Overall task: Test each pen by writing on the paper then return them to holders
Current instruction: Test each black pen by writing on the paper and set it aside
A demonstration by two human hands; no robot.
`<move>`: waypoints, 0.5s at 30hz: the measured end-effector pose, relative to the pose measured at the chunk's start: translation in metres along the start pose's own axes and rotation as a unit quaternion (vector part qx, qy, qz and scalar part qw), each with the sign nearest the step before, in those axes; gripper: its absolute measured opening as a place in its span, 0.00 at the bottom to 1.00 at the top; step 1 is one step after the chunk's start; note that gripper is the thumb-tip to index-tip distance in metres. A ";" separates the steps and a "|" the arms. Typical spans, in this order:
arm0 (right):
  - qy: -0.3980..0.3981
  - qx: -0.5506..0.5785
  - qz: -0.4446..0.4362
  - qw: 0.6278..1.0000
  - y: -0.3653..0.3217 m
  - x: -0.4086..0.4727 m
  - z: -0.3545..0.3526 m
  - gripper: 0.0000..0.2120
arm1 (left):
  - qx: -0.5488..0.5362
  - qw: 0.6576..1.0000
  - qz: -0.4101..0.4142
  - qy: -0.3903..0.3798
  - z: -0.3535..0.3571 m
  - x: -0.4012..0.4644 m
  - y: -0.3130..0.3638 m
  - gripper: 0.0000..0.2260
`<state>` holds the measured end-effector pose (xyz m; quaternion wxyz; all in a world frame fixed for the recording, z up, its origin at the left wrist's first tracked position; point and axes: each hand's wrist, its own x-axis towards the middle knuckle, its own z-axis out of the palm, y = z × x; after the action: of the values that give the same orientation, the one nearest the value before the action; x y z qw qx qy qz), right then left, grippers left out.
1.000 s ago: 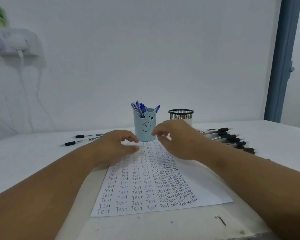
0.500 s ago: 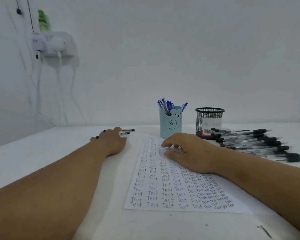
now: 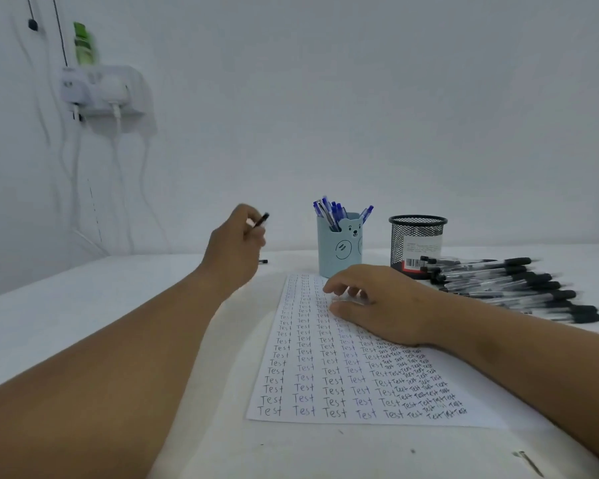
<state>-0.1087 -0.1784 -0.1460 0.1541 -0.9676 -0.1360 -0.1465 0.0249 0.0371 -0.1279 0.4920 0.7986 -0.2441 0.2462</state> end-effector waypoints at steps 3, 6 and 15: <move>0.014 0.016 0.006 1.000 0.003 0.000 -0.003 0.15 | -0.262 0.963 -0.064 0.021 0.005 -0.006 0.038 0.05; 0.038 0.033 0.016 0.999 0.007 -0.001 -0.006 0.14 | -0.539 0.822 -0.186 -0.007 0.001 -0.010 0.057 0.11; 0.145 0.144 0.069 0.976 0.022 -0.012 -0.012 0.08 | -0.662 0.703 -0.254 -0.045 0.014 -0.028 0.068 0.12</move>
<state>-0.1155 -0.2055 -0.1446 0.3198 -0.9107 -0.0642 -0.2534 -0.0368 0.0014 -0.1061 0.9267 0.3087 -0.1536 -0.1495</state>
